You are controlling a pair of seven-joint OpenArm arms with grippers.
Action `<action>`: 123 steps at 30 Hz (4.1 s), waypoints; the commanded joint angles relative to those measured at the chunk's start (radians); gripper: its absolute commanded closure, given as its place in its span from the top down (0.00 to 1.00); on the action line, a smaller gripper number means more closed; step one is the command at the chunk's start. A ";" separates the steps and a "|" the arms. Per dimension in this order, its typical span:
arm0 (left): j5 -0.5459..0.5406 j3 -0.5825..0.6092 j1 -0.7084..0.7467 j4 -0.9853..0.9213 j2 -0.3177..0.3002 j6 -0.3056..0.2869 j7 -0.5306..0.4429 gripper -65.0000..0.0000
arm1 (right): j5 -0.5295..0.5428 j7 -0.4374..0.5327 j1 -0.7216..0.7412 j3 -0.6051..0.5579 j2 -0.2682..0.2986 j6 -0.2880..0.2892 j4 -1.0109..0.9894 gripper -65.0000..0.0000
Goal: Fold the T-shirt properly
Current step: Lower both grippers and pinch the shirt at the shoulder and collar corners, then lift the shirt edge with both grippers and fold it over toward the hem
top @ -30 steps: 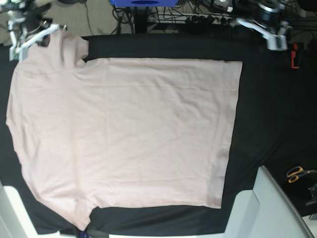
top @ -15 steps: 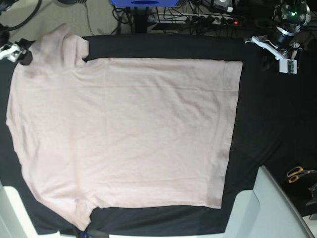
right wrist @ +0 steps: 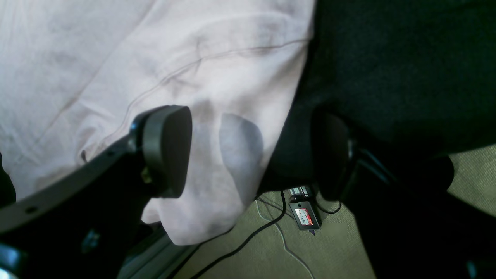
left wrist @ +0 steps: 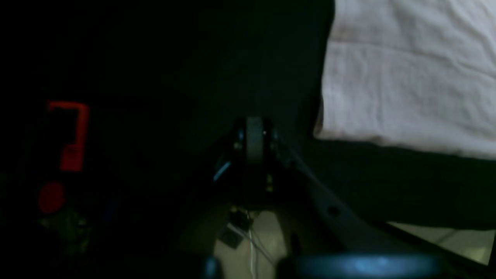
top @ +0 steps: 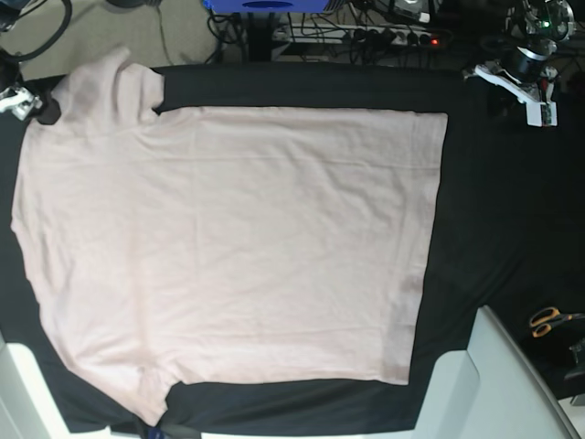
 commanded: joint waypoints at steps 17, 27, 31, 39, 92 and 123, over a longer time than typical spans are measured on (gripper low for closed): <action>-0.023 -0.013 -0.110 -0.016 0.018 -0.005 0.220 0.00 | -0.003 -0.010 -0.061 -0.101 -0.057 0.001 0.006 0.31; -0.202 -0.003 -0.110 -0.017 0.024 -0.005 0.224 0.44 | -0.008 -0.012 -0.061 -0.103 -0.055 0.001 0.003 0.01; -0.206 -0.003 -0.118 -0.056 0.044 -0.005 0.224 0.42 | -0.008 -0.010 -0.061 -0.103 -0.053 0.001 0.004 0.01; -0.206 -0.003 -0.117 -0.075 0.092 -0.160 0.222 0.44 | -0.008 -0.009 -0.061 -0.146 -0.040 0.001 0.004 0.01; -0.198 -0.003 -0.265 -0.372 0.084 -0.163 0.184 0.17 | -0.009 0.023 -0.061 -0.160 -0.040 0.001 0.001 0.01; -0.199 -0.002 -0.322 -0.178 0.085 -0.163 0.305 0.00 | -0.009 -0.106 0.111 -0.236 0.065 0.001 0.153 0.01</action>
